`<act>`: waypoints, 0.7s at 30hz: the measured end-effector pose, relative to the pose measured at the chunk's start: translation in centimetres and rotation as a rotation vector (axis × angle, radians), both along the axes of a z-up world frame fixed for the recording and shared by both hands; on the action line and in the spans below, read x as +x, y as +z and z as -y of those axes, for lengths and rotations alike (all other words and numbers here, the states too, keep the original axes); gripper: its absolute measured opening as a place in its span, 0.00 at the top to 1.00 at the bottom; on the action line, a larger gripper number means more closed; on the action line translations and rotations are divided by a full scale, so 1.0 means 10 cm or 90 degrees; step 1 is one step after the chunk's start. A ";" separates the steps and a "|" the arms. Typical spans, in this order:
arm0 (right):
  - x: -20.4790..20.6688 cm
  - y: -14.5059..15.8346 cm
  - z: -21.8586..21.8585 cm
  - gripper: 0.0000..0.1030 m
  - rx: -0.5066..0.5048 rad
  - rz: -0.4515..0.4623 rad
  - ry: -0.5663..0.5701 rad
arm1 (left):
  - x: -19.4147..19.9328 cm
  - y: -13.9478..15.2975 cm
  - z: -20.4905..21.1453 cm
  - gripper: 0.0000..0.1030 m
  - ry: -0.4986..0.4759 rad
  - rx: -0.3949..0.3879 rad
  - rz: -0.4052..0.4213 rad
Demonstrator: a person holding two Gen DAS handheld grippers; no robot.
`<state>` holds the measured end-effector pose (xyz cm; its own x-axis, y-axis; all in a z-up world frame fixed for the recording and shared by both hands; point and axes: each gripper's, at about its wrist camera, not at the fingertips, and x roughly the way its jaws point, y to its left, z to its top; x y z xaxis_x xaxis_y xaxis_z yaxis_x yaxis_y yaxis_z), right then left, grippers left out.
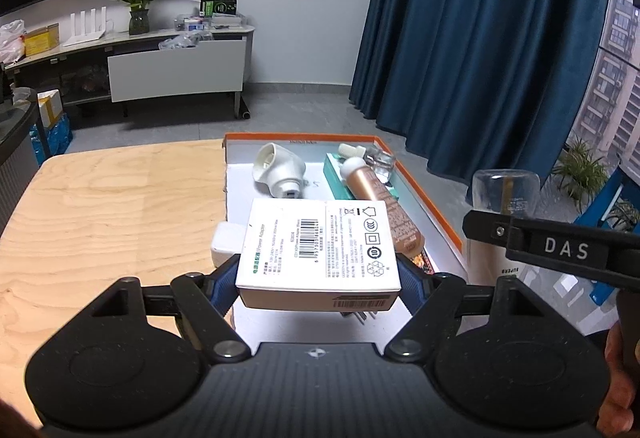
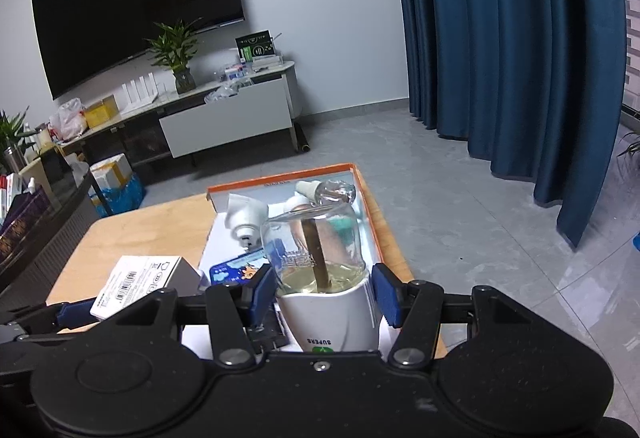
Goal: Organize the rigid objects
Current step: 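Carry the white box and diffuser with both grippers over the lid and lower, then open both grippers to release the white box and diffuser into the lid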
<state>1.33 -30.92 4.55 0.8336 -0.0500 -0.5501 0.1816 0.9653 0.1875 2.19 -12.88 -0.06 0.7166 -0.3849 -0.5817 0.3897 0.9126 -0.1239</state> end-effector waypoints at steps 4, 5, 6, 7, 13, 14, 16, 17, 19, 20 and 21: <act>0.02 -0.04 0.02 0.37 -0.005 -0.010 0.004 | 0.01 -0.03 0.02 0.23 -0.002 0.003 -0.006; 0.04 -0.05 0.02 0.37 -0.006 -0.012 0.006 | 0.01 -0.03 0.04 0.23 -0.004 0.006 -0.006; 0.05 -0.05 0.01 0.37 -0.008 -0.014 0.007 | 0.02 -0.04 0.05 0.23 -0.006 0.008 -0.008; 0.08 -0.06 0.01 0.37 -0.011 -0.019 0.009 | 0.02 -0.05 0.06 0.23 -0.008 0.008 -0.010; 0.27 -0.12 0.11 0.28 0.027 -0.039 0.041 | 0.12 -0.13 0.16 0.23 -0.020 0.018 -0.021; 0.28 -0.11 0.14 0.23 0.046 -0.028 0.045 | 0.14 -0.14 0.17 0.23 -0.023 0.017 -0.025; 0.26 -0.07 0.21 0.23 0.061 -0.013 0.041 | 0.14 -0.17 0.19 0.23 -0.027 0.020 -0.030; 0.24 -0.05 0.22 0.23 0.054 -0.008 0.030 | 0.15 -0.19 0.19 0.23 -0.027 0.022 -0.033; 0.19 -0.01 0.24 0.23 0.040 -0.002 0.013 | 0.15 -0.22 0.19 0.23 -0.029 0.021 -0.041; 0.16 0.01 0.25 0.23 0.039 0.002 0.011 | 0.16 -0.23 0.20 0.23 -0.029 0.020 -0.044; 0.13 0.03 0.27 0.23 0.043 0.006 0.010 | 0.16 -0.24 0.21 0.23 -0.032 0.019 -0.046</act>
<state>2.65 -33.57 4.82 0.8394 0.0007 -0.5435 0.1639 0.9531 0.2544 3.76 -15.02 -2.47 0.6522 -0.4013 -0.6431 0.4266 0.8956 -0.1263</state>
